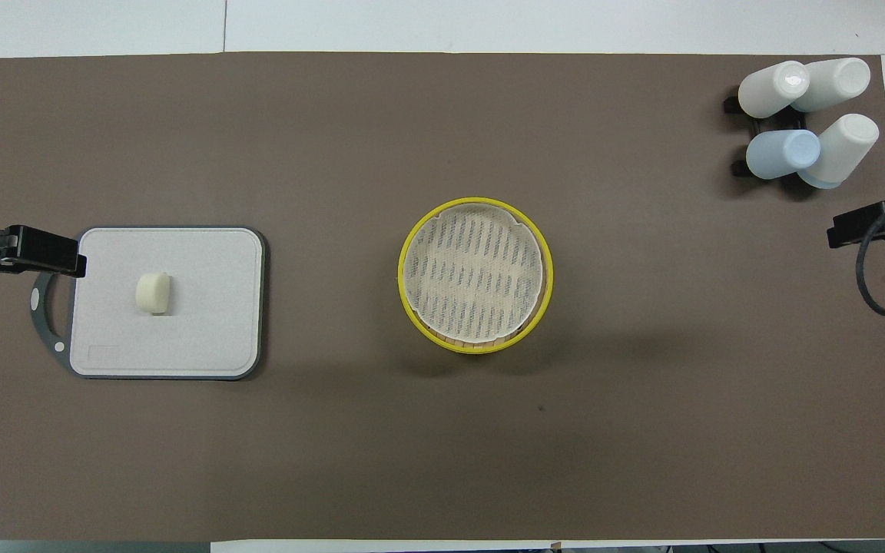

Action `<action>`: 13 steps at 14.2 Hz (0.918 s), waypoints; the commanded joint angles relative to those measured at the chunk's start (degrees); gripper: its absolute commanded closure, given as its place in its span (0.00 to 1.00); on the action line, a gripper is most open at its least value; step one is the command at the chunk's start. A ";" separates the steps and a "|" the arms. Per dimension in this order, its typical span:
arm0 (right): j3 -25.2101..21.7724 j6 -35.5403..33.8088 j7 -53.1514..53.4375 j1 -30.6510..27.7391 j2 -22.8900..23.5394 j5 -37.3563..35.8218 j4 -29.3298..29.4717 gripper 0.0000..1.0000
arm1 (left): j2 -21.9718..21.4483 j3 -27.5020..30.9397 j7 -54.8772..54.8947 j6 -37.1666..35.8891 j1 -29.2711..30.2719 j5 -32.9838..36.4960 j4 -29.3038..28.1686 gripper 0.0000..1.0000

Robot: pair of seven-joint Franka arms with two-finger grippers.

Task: Place bun in steamer

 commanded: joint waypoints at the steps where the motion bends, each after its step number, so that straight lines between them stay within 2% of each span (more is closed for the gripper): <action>1: 0.96 0.89 5.56 4.99 -0.67 -0.01 -0.82 0.00 | -2.19 0.45 0.39 5.29 0.79 -0.12 -6.33 0.00; 4: 1.05 5.27 18.57 13.09 0.64 -0.01 -2.22 0.00 | -2.88 0.54 3.89 12.75 2.29 -0.12 -14.57 0.00; 5: 1.05 6.16 22.61 16.59 2.65 0.08 -1.53 0.00 | -3.15 0.54 4.87 15.13 3.07 -0.12 -17.31 0.00; 8: 1.05 7.66 39.81 28.45 11.60 -0.01 6.17 0.00 | -2.10 0.54 8.99 22.51 4.31 -0.12 -23.38 0.00; 10: 1.05 8.80 48.10 33.65 17.59 0.07 12.59 0.00 | -1.13 0.45 10.84 28.13 5.80 -0.12 -27.33 0.00; 13: 0.87 12.66 53.74 39.01 22.52 1.83 14.99 0.01 | -0.78 0.54 11.29 38.23 5.89 -0.12 -34.89 0.00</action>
